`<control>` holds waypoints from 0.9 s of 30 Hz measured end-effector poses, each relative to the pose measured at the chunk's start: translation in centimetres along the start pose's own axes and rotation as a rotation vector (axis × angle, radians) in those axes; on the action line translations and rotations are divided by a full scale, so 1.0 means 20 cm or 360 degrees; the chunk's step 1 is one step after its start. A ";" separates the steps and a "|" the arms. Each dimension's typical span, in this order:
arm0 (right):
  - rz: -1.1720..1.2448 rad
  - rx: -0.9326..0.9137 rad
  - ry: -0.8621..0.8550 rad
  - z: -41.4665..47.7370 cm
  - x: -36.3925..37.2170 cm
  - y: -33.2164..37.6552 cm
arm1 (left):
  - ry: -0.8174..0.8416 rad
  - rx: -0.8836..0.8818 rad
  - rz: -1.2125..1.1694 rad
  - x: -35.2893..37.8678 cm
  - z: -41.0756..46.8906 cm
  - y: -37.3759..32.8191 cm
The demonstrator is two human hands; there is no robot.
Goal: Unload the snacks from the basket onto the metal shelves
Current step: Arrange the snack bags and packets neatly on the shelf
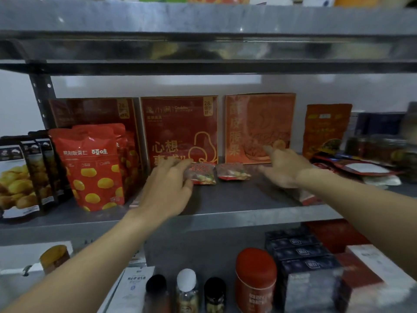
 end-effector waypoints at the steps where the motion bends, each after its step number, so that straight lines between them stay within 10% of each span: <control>1: 0.0033 0.0044 0.0012 0.00 -0.02 -0.07 | 0.0050 0.0000 -0.0060 0.03 0.01 -0.07; 13: 0.0742 0.0059 0.0298 -0.02 0.10 -0.58 | 0.0736 -0.0289 -0.0886 0.79 0.16 -0.77; 27: 0.1946 -0.0165 -0.0086 -0.13 -0.04 -0.26 | 0.0018 -0.0328 -0.1755 0.36 0.11 -0.65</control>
Point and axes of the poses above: each hand's wrist, its own z-axis towards the middle knuckle, its own x-axis out of the palm, y = z × x, the point moved 8 cm from there along z, towards the middle knuckle, and after that the axes turned 2 degrees about x, right-handed, at the moved point
